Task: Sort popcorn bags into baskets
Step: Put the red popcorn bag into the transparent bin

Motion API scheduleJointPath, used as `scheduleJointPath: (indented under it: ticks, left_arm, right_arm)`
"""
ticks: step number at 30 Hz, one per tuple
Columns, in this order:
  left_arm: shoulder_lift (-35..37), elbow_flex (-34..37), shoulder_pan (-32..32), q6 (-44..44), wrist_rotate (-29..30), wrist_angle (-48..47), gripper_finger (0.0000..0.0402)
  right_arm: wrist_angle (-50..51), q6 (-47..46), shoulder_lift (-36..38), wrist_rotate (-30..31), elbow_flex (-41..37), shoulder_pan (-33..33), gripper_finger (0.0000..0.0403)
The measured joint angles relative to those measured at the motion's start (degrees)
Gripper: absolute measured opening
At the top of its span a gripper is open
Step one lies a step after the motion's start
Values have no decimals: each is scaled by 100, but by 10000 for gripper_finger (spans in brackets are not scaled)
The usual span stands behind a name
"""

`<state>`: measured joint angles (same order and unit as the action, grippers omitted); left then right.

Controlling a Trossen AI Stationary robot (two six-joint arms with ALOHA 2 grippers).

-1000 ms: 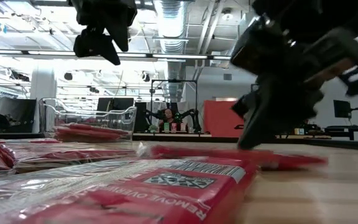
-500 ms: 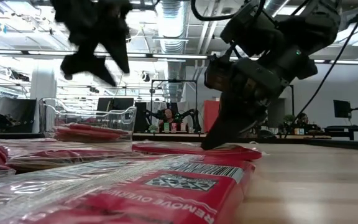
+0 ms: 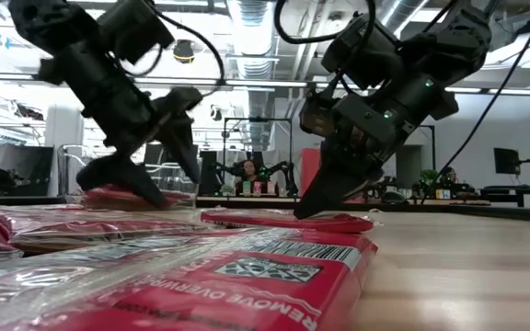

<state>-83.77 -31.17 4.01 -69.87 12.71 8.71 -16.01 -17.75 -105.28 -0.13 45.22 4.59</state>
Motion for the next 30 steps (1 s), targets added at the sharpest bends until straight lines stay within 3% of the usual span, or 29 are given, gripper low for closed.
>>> scheduleJointPath:
  ticks: [11, 19, 23, 30]
  left_arm:
    - [-1518, -386, -73, -257, -454, 1699, 270]
    - [-1922, -607, -270, -246, -801, 2276, 257]
    - [-1945, -681, -308, -238, -839, 2190, 201]
    - [-1945, -768, -299, -180, -629, 1829, 24]
  right_arm:
    - [-221, 351, -6, -75, 21, -268, 18]
    - [-217, 555, -6, -133, 18, -353, 33]
    - [-229, 626, -6, -160, 18, -401, 22]
    - [-187, 624, 49, -149, 18, -434, 28]
